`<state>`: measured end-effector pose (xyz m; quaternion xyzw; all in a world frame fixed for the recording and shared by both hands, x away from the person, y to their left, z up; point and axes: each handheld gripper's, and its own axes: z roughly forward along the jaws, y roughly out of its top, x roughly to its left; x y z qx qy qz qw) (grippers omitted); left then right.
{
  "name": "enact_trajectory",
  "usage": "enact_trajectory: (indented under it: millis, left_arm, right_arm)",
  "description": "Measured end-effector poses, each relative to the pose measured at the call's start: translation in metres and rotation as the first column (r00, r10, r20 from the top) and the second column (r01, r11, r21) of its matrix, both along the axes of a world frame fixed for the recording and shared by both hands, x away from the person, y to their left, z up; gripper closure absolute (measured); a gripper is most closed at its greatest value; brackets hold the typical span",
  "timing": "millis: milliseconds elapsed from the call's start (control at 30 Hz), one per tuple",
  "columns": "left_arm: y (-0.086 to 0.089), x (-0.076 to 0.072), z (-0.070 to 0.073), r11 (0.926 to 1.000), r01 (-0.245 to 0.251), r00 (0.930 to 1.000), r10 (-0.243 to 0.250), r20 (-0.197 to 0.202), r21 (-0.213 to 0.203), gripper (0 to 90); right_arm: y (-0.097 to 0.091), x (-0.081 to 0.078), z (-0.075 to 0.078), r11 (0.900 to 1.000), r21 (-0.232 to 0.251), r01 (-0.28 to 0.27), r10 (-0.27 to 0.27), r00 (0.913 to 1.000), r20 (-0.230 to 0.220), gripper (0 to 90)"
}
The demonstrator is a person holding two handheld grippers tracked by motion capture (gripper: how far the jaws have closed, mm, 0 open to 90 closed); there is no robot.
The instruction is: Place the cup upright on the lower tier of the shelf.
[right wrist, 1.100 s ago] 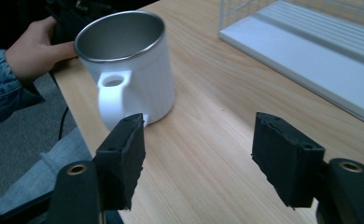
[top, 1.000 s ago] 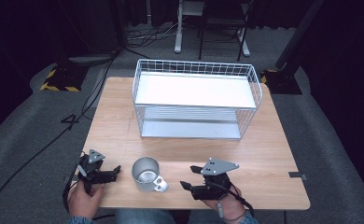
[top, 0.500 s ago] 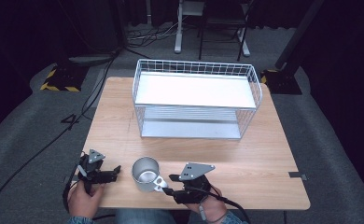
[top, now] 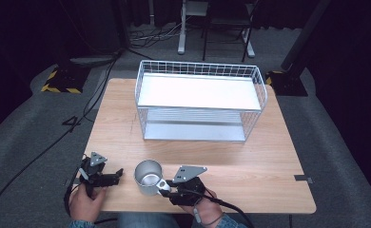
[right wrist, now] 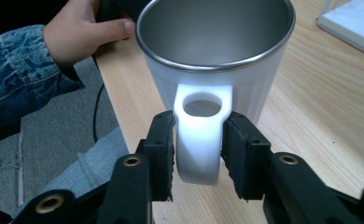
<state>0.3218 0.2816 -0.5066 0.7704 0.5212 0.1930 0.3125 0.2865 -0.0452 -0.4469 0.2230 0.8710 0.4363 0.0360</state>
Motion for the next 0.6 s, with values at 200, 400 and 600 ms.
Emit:
enact_trajectory:
  millis: [200,400,600]
  left_arm:
    - [-0.0002,-0.0001,-0.0001,1.0,-0.002,1.0,0.002,0.0,-0.001,7.4]
    - [0.0,0.0,0.0,1.0,0.0,1.0,0.0,0.001,0.0,7.4]
    - [-0.0001,0.0,0.0,1.0,-0.001,1.0,0.001,0.001,-0.001,7.4]
  right_arm:
    - [0.001,0.0007,-0.0001,0.9999,-0.01,-0.001,0.002,1.0,0.001,69.5]
    - [0.0004,-0.0003,0.0001,0.9999,-0.017,0.001,-0.001,0.9997,0.024,71.3]
    - [0.0004,-0.0008,-0.0004,1.0,0.001,0.001,-0.001,0.9992,0.04,71.7]
